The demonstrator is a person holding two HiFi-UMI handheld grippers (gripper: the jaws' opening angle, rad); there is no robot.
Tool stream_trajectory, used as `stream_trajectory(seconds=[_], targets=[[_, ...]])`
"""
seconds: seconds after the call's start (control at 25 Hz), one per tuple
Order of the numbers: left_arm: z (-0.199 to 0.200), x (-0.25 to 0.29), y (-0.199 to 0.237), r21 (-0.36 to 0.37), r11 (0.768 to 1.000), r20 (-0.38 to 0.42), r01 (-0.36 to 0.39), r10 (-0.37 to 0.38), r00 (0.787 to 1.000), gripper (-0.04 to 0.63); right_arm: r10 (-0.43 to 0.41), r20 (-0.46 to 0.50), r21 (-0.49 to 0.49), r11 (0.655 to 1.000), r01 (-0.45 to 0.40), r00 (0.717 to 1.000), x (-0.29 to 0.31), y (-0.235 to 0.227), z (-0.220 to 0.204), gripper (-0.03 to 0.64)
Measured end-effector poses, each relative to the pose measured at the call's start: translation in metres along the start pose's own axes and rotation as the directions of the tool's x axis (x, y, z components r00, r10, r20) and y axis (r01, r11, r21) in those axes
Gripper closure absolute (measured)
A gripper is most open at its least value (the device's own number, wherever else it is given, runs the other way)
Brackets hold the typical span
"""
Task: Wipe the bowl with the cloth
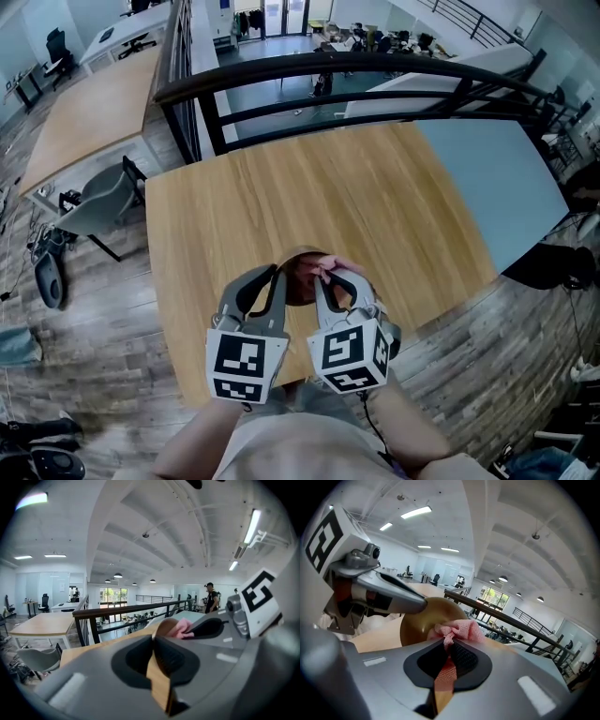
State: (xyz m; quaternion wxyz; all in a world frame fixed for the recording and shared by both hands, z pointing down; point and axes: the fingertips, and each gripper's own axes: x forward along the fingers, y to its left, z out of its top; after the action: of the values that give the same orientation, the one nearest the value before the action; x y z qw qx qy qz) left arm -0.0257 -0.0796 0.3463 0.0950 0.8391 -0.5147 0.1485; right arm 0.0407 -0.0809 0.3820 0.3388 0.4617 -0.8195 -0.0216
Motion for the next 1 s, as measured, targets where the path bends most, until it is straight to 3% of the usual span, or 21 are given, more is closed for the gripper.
stream_trajectory(seconds=[0.32,0.56,0.84,1.0], targets=[[0.005,-0.004,-0.009,-0.041,0.999,0.023,0.018,-0.017,1.000,0.577,0.090,-0.084,-0.069,0.993,-0.096,0.992,-0.003,0.025,-0.014,0.595],[-0.001,-0.007,-0.011,-0.076,0.997,0.011,0.028,-0.027,1.000,0.577,0.197,-0.044,-0.062,0.978,-0.199,0.980,-0.005,0.053,-0.001,0.597],[-0.009,-0.013,-0.008,-0.094,0.995,-0.027,0.031,-0.034,0.999,0.583,0.215,0.023,-0.116,0.971,-0.211,0.976,-0.010,0.061,0.027,0.598],[-0.007,-0.019,-0.005,-0.062,0.998,-0.039,0.029,-0.031,0.999,0.584,0.171,0.063,-0.208,0.966,-0.155,0.983,-0.011,0.053,0.040,0.598]])
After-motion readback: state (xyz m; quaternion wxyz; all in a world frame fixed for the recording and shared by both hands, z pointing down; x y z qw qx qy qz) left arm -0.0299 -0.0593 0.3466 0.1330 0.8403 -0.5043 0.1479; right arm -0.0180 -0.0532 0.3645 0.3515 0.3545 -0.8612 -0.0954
